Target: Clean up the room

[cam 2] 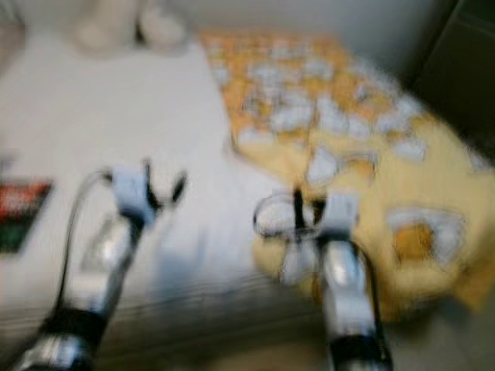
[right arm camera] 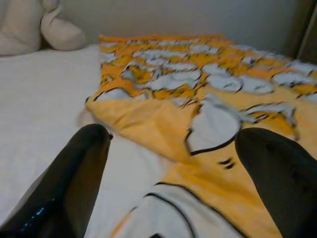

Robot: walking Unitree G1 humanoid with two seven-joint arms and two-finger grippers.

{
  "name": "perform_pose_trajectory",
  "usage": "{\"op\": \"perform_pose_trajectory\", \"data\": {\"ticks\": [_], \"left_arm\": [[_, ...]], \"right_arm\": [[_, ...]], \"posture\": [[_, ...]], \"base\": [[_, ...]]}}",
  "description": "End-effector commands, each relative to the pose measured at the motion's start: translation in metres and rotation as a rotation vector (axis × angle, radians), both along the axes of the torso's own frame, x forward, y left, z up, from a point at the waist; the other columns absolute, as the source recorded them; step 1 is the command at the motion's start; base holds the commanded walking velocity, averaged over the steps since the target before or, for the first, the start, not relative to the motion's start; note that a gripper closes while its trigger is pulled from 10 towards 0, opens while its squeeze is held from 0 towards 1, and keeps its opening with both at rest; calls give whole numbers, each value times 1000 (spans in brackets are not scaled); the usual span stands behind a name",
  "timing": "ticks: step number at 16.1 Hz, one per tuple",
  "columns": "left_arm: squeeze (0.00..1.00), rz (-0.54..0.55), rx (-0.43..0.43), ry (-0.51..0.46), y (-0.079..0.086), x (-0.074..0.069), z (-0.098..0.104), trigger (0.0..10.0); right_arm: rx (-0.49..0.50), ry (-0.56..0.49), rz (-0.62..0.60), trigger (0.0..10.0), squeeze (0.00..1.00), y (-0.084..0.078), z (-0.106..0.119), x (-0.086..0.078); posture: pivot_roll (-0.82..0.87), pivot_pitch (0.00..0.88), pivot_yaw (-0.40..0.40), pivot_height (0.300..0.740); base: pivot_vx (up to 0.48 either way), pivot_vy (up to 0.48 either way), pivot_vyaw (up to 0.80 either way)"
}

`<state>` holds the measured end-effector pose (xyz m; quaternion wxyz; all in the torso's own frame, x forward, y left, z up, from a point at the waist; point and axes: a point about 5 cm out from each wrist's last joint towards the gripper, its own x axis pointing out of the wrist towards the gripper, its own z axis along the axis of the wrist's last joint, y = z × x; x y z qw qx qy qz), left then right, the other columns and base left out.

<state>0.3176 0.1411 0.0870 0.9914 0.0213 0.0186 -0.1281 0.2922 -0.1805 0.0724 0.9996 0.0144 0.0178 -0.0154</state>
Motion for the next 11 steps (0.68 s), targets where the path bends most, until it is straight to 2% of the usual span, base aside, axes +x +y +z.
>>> {"op": "perform_pose_trajectory", "data": {"ticks": [1, 11], "left_arm": [[0, -8, 26, -19, 1, 7, 8, 10000], [0, -10, 56, 0, 6, 13, 5, 10000]], "right_arm": [[17, -12, -10, 10000, 0, 2, 1, -1], [32, -16, -26, 10000, 0, 0, 0, -2]], "posture": [[-4, 0, -30, 740], [-11, 0, -24, 740]], "base": [[0, 0, -638], [0, 0, -638]]}}
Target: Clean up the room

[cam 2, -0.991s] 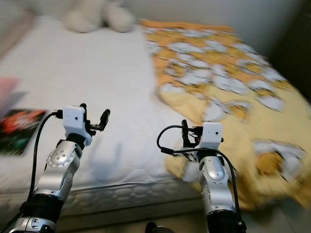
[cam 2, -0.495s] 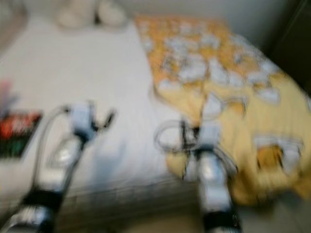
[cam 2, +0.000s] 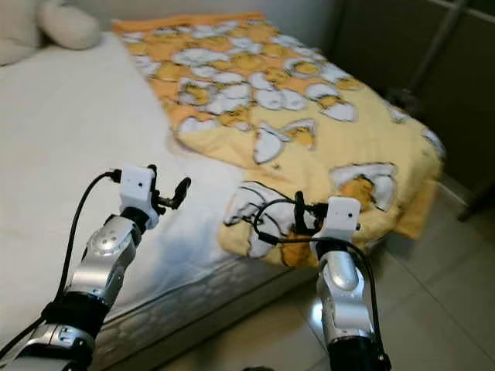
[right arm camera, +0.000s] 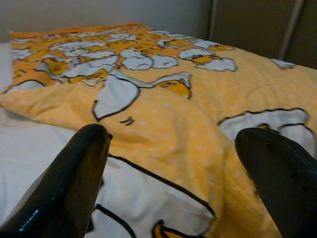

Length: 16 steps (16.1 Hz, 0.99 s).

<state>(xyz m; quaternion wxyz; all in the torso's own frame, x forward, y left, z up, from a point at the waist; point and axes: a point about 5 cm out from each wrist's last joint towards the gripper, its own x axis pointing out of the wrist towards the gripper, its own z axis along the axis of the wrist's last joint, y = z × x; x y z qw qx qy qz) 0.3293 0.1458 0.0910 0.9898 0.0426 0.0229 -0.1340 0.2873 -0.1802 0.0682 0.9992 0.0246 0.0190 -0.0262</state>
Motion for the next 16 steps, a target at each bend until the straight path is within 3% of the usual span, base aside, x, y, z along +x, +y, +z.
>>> {"op": "perform_pose_trajectory", "data": {"ticks": [1, 6, 9, 14, 16], "left_arm": [[0, 1, 15, -3, 0, 1, 0, 10000], [0, -3, 35, 14, 2, -1, -6, 10000], [0, 32, 100, 100, 12, 3, -18, 10000], [0, -19, 154, 209, 7, 14, -24, 10000], [0, -85, 139, 298, -4, 12, -35, 10000]], "right_arm": [[24, -19, -11, 10000, 0, -1, 4, 3], [45, 5, -6, 10000, 0, 2, -3, -5], [34, 42, -1, 10000, 0, 0, -12, -16], [16, 127, -8, 10000, 0, -9, -34, -50], [13, 179, -31, 10000, 0, -14, -45, -74]], "posture": [[-11, 0, -24, 740], [-10, 0, -26, 740], [-9, 0, -29, 740], [-48, 0, -19, 740], [-71, 14, -13, 740]], "base": [[0, 0, -638], [0, 0, -636], [0, 0, -627], [0, 0, -625], [0, 0, -622]]}}
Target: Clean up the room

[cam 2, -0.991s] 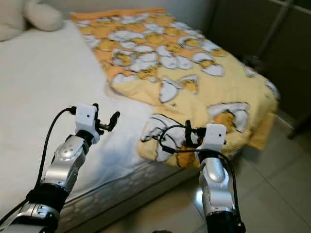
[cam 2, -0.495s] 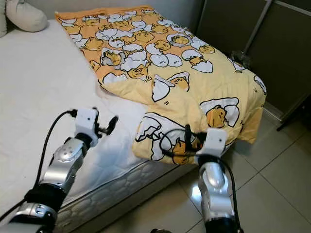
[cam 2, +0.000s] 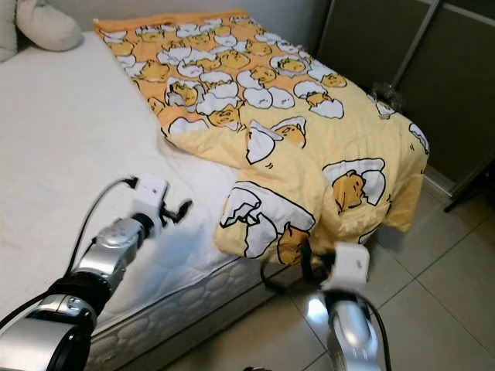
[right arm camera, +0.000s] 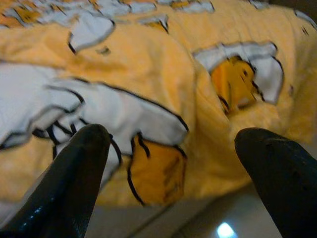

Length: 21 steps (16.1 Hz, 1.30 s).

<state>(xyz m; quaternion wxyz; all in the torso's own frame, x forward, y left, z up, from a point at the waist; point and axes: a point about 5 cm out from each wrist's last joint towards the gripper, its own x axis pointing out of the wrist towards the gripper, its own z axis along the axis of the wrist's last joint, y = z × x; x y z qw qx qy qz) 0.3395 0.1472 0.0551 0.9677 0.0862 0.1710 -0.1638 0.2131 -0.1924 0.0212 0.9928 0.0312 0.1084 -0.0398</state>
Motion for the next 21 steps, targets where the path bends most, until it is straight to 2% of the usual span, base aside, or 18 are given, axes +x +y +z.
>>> {"op": "perform_pose_trajectory", "data": {"ticks": [1, 3, 4, 5, 8, 9, 10, 11, 12, 14, 16, 17, 19, 20, 21], "left_arm": [[0, -39, 1, 30, -9, 2, -1, 10000], [0, -151, -23, 152, -31, -9, -17, 10000], [0, -173, -26, 169, -37, -12, -21, 10000], [0, -217, -48, 206, -55, -19, -27, 10000], [0, -266, 3, 230, -75, -32, -40, 10000], [0, -259, 27, 228, -76, -34, -42, 10000], [0, -213, 97, 205, -73, -35, -46, 10000], [0, -170, 114, 191, -72, -35, -46, 10000], [0, -152, 116, 181, -72, -34, -45, 10000], [0, -112, 45, 99, -76, -24, -32, 10000], [0, -103, -26, 8, -63, -19, -21, 10000], [0, -98, -72, -56, -49, -19, -16, 10000], [0, -81, -134, -160, -26, -29, -4, 10000], [0, -72, -163, -225, -19, -38, 8, 10000], [0, -64, -175, -255, -19, -40, 13, 10000]], "right_arm": [[-8, 10, -5, 10000, 0, -2, 0, -3], [-24, 41, -4, 10000, 0, -4, -2, -25], [-25, 43, -7, 10000, 0, -4, -1, -29], [-29, 53, -17, 10000, 0, -7, 1, -38], [-42, 74, -38, 10000, 0, -13, 2, -53], [-44, 77, -41, 10000, 0, -15, 3, -56], [-52, 86, -47, 10000, 0, -17, 6, -62], [-59, 95, -50, 10000, 0, -20, 8, -68], [-61, 99, -50, 10000, 0, -21, 9, -70], [-78, 107, -29, 10000, 0, -25, 7, -74], [-84, 72, -17, 10000, 0, -22, 6, -65], [-79, 39, -20, 10000, 0, -19, 10, -55], [-72, -10, -25, 10000, 0, -16, 19, -42], [-68, -47, -33, 10000, 0, -15, 24, -33], [-68, -59, -38, 10000, 0, -16, 26, -29]], "posture": [[-75, 20, -13, 740], [-121, 87, -10, 740], [-132, 99, -8, 740], [-148, 117, -6, 740], [-195, 161, -5, 740], [-210, 175, -5, 740], [-229, 193, -8, 740], [-242, 202, -11, 740], [-246, 208, -12, 740], [-259, 204, -4, 740], [-235, 166, 24, 740], [-200, 129, 47, 740], [-155, 53, 80, 740], [-143, 22, 92, 740], [-139, 0, 103, 740]], "base": [[0, 0, -625], [0, 0, -569], [0, 0, 0], [0, 0, 0], [0, 0, 0], [0, 0, 0], [0, 0, 0], [0, 0, 0], [0, 0, 0], [0, 0, 0], [0, 0, 0], [0, 0, 0], [0, 0, 0], [0, 0, 0], [0, 0, 0]]}}
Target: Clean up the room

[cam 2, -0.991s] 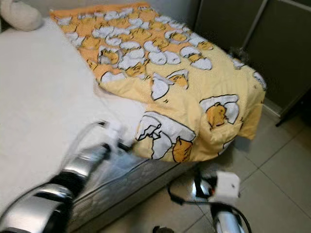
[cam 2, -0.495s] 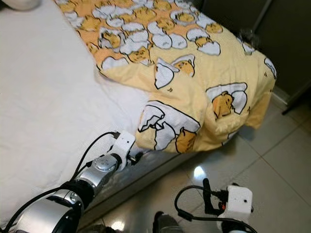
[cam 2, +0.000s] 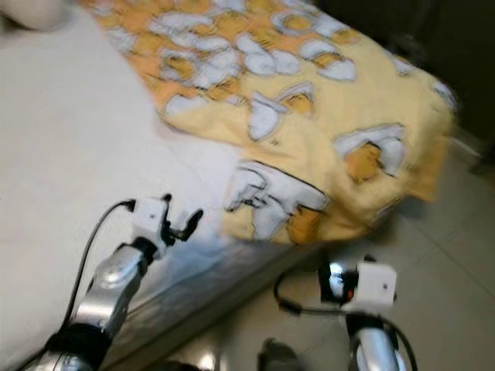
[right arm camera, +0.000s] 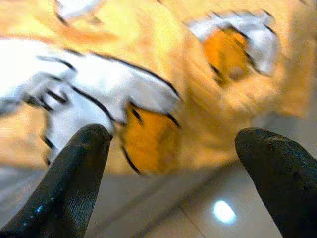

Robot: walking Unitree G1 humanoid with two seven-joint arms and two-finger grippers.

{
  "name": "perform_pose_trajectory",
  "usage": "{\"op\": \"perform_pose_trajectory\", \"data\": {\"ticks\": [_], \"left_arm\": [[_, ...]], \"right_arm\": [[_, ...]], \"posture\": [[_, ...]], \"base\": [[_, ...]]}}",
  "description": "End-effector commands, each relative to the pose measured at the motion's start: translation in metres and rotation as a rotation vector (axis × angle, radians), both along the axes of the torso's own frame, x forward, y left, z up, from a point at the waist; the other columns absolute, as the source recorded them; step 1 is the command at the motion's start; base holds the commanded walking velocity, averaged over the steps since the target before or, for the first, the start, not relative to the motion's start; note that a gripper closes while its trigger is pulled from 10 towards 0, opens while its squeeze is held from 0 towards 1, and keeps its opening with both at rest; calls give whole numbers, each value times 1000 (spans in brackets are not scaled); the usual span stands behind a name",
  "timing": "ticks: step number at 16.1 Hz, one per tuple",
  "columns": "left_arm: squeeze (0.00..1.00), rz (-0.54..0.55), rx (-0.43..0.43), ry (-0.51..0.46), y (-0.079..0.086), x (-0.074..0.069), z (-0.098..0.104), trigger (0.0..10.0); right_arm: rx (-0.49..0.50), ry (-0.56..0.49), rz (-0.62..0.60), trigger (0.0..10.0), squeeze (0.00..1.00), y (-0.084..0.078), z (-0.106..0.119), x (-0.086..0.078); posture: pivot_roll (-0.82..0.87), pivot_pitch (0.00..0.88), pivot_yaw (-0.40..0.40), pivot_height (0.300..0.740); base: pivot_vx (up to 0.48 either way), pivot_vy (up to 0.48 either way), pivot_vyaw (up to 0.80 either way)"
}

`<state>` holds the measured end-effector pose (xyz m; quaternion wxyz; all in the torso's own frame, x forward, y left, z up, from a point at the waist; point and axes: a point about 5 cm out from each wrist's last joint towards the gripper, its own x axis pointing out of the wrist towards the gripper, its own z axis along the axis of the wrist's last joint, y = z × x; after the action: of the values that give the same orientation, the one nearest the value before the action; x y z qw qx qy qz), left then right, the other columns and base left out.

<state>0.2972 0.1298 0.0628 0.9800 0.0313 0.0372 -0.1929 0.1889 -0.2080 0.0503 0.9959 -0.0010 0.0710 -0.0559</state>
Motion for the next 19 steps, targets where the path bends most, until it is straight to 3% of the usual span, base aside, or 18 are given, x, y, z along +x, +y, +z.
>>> {"op": "perform_pose_trajectory", "data": {"ticks": [1, 2, 3, 6, 9, 12, 14, 16, 19], "left_arm": [[0, 11, -43, -78, 1, 0, 19, 10000], [0, -6, -89, -152, -5, -5, 38, 10000], [0, -11, -91, -153, -7, -5, 39, 10000], [0, 59, -207, -206, -2, -14, 57, 10000], [0, 71, -199, -140, -3, -10, 46, 10000], [0, 41, -129, -79, -12, -11, 41, 10000], [0, 96, -130, -69, -8, -9, 41, 10000], [0, 143, -125, -45, -4, -7, 36, 10000], [0, 121, -127, -69, -13, -2, 42, 10000]], "right_arm": [[3, -26, -27, 10000, 0, 1, 3, 3], [-1, -97, -54, 10000, 0, -1, 19, 16], [-2, -101, -56, 10000, 0, -3, 20, 18], [-100, -195, -71, 10000, 0, -3, 49, 18], [-100, -157, -52, 10000, 0, -1, 43, 18], [-87, -137, -56, 10000, 0, -2, 36, 37], [-71, -146, -25, 10000, 0, 2, 39, 48], [-86, -151, 18, 10000, 0, 5, 40, 56], [-88, -153, 22, 10000, 0, 4, 37, 62]], "posture": [[-130, 0, 105, 740], [-117, 0, 84, 740], [-117, 0, 84, 740], [-117, 0, -6, 740], [-118, 0, -9, 740], [-84, 0, -2, 740], [-72, 0, -7, 740], [-71, 0, -15, 740], [-77, 0, -8, 740]], "base": [[0, 0, 0], [0, 0, 0], [0, 0, 0], [0, 0, -169], [0, 0, -702], [0, 0, -800], [0, 0, -800], [225, 0, 0], [480, 0, 0]]}}
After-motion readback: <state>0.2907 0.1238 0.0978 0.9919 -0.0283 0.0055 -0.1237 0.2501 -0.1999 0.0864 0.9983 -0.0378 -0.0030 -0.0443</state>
